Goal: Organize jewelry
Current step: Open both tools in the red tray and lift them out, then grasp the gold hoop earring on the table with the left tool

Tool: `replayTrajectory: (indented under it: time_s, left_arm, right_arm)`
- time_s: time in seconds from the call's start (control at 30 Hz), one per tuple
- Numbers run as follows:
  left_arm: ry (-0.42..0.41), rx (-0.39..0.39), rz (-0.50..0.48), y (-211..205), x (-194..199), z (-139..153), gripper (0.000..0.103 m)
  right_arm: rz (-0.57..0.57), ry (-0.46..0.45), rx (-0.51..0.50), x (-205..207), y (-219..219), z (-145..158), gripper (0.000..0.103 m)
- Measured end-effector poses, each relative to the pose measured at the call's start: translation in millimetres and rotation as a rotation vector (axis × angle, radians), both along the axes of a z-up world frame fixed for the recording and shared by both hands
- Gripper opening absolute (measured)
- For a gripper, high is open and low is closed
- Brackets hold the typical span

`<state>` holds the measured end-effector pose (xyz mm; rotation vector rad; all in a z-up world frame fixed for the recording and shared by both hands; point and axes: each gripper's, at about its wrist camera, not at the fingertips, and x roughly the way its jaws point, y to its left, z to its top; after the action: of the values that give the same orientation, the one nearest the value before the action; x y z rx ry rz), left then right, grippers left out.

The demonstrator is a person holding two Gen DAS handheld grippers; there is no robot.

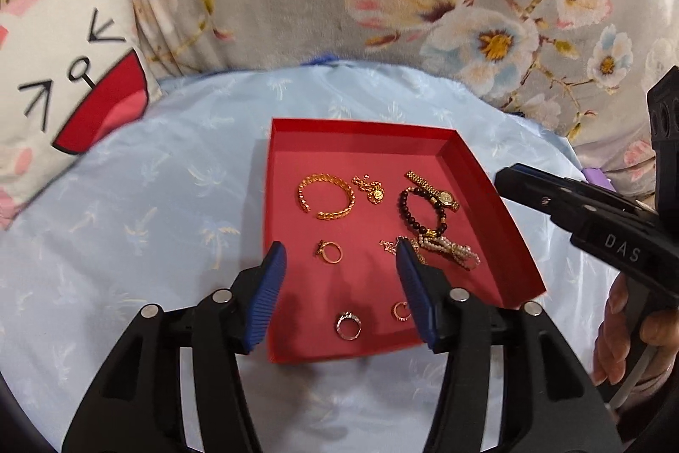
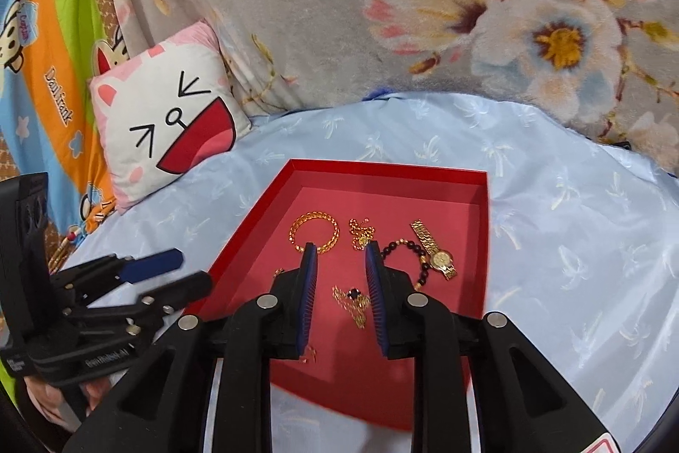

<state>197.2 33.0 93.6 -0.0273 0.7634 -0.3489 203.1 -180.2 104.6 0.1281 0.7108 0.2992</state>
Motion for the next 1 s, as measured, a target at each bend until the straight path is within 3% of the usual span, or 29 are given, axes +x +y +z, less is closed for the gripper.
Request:
replayTrajectory:
  time_s: [0.2,0.4,0.6,0.7,0.83,0.93,1.0]
  left_arm:
    - [-0.035,0.07,0.007,14.5,-46.6,-3.0,0.053]
    - [0.057,0.129,0.016,18.8,-84.2,-45.6,0.053]
    - [0.154,0.131,0.014,13.9,-107.2,-84.6,0.053]
    - [0.114,0.193,0.027,5.6,-116.6,-89.9,0.053]
    - [0.092,0.211,0.043,0.1,-120.0,-91.4,0.052]
    - [0.074,0.216,0.046,-2.4,-124.9,-91.9,0.043]
    - [0.069,0.216,0.036,-5.0,-126.7,-91.1,0.028]
  right_arm:
    - [-0.04,-0.02,-0.009,-52.7,-28.1,-5.4,0.026]
    - [-0.103,0.013,-0.046,-98.4,-56.2,-25.9,0.027]
    - [-0.125,0.063,-0.04,-131.5,-65.5,-48.9,0.028]
    - [-0.121,0.08,-0.019,-141.7,-64.1,-57.3,0.029]
    - [-0.106,0.1,-0.015,-146.9,-57.5,-66.8,0.029]
    - [-0.095,0.112,-0.007,-147.0,-54.4,-71.1,0.029]
    - [-0.087,0.119,-0.005,-147.2,-51.2,-73.9,0.029]
